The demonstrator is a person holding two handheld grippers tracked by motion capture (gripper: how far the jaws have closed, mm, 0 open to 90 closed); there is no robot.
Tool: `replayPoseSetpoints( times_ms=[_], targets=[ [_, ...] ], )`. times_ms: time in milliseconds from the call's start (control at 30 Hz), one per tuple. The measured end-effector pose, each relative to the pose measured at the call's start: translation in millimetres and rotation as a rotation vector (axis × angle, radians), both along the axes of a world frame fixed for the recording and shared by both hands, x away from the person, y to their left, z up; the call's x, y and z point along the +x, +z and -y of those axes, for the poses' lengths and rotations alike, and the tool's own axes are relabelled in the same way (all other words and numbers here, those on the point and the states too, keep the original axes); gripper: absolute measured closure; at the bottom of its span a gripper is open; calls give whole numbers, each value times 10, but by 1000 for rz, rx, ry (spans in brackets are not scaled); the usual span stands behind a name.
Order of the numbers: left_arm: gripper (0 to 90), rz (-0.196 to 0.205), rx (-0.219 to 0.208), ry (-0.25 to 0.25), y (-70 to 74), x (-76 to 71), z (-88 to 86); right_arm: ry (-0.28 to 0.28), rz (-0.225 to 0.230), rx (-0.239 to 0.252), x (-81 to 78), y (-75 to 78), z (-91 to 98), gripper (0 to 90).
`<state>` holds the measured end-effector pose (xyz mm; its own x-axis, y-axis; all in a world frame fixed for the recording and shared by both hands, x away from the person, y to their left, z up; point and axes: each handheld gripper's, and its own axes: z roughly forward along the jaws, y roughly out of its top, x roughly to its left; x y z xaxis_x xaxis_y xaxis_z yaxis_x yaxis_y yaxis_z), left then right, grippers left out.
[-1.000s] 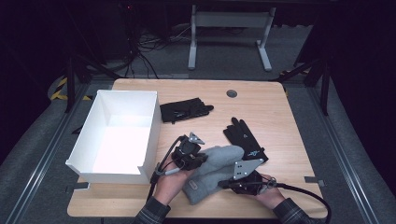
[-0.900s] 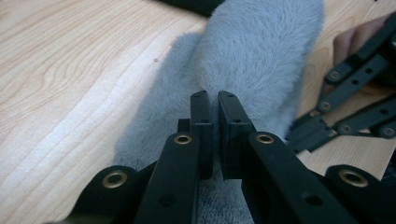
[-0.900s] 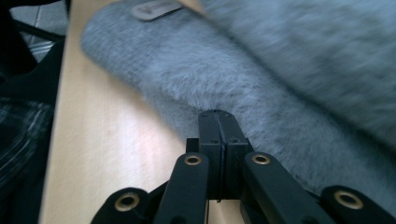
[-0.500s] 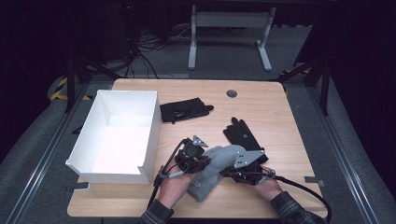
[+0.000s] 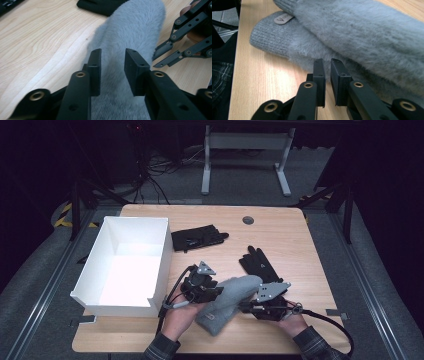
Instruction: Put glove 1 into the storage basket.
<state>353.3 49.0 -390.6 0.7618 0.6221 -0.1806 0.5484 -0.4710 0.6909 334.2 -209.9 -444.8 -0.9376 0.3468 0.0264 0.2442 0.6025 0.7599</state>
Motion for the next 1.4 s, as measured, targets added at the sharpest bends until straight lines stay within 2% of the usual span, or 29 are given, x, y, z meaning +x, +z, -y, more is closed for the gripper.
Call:
replayPoseSetpoints(
  times_ms=[200, 367, 467, 567, 633, 700, 800, 867, 933, 1100, 1233, 1400],
  targets=[
    [582, 3, -2, -35, -30, -162, -171, -1, -14, -10, -20, -21, 4, 806],
    [533, -2, 4, -37, -66, -282, -315, -3, -13, -16, -6, -31, 6, 808],
    [502, 2, 24, -51, -122, -361, -374, -3, -19, -11, 1, -38, 1, 811],
    [491, -3, 57, -63, -204, -384, -349, -4, -19, -10, 10, -47, -9, 816],
    [542, 6, 94, -57, -230, -372, -329, -5, -21, -10, 13, -54, -12, 817],
    [609, 0, 105, -65, -249, -357, -311, -5, -23, -12, 16, -58, -13, 818],
    [771, -15, 102, -77, -229, -356, -301, -4, -24, -13, 24, -63, -16, 823],
    [825, -20, 100, -75, -204, -356, -291, -6, -23, -11, 31, -72, -20, 826],
    [844, -28, 99, -77, -185, -357, -283, -7, -23, -9, 33, -73, -21, 830],
    [855, -36, 39, -74, -74, -393, -281, -13, -17, -6, 32, -59, -17, 835],
    [854, -37, 12, -89, 22, -454, -241, -20, -13, 1, 48, -56, -10, 838],
    [851, -40, 13, -122, 36, -541, -102, -37, -8, 0, 74, -60, -7, 857]
  ],
)
